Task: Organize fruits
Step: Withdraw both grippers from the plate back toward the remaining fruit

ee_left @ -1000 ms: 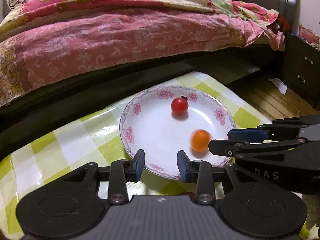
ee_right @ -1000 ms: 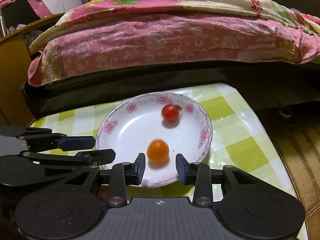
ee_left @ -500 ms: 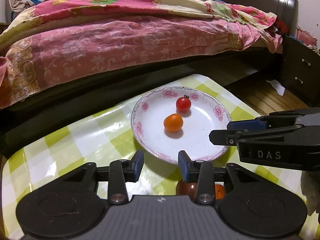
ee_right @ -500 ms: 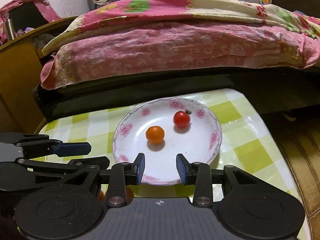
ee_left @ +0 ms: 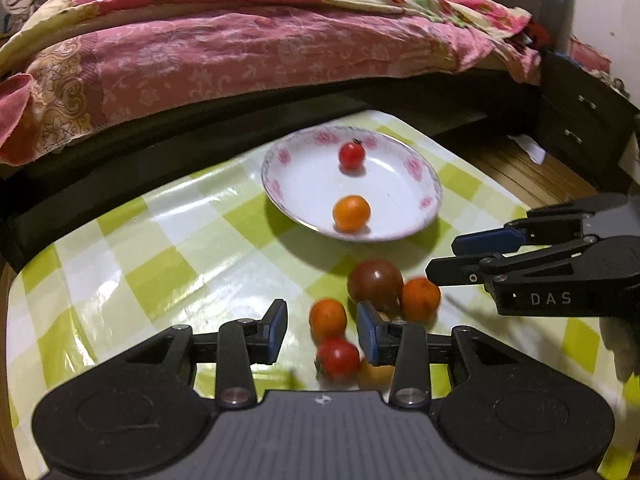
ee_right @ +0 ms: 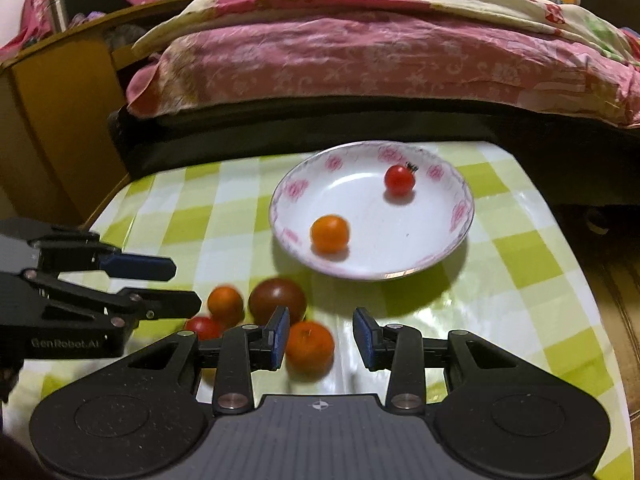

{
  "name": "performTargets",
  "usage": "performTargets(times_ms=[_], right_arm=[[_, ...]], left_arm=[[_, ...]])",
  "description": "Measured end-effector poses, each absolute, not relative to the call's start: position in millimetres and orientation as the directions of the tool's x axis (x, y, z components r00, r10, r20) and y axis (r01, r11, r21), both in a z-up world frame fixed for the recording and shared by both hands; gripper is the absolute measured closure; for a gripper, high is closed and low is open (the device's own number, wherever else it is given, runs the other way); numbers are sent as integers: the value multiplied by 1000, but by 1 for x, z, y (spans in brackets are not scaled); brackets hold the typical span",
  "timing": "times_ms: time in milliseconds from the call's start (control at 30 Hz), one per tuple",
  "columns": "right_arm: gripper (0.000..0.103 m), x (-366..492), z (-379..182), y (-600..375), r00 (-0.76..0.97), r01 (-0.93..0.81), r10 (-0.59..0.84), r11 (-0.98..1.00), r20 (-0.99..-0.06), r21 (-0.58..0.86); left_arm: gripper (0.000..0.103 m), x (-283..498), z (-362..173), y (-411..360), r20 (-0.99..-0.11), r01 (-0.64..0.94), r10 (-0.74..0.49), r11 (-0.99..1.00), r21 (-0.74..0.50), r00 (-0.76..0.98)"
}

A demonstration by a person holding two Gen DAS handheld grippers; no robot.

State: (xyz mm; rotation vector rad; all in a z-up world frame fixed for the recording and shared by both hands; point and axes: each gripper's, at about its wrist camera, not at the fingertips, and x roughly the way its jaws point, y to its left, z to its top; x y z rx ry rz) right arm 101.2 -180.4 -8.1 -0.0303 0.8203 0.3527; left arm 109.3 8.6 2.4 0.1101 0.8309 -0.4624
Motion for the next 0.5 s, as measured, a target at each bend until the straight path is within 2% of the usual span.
performTargets(times_ms=[133, 500], right_arm=[[66, 95, -14, -180, 615, -339, 296, 936, -731, 94], [65, 102, -30, -172, 586, -372, 295, 925, -755, 74]], left_arm=[[58, 99, -1, 13, -739, 465, -366, 882, -81, 565], [58, 97, -19, 12, -766, 505, -367, 861, -64, 528]])
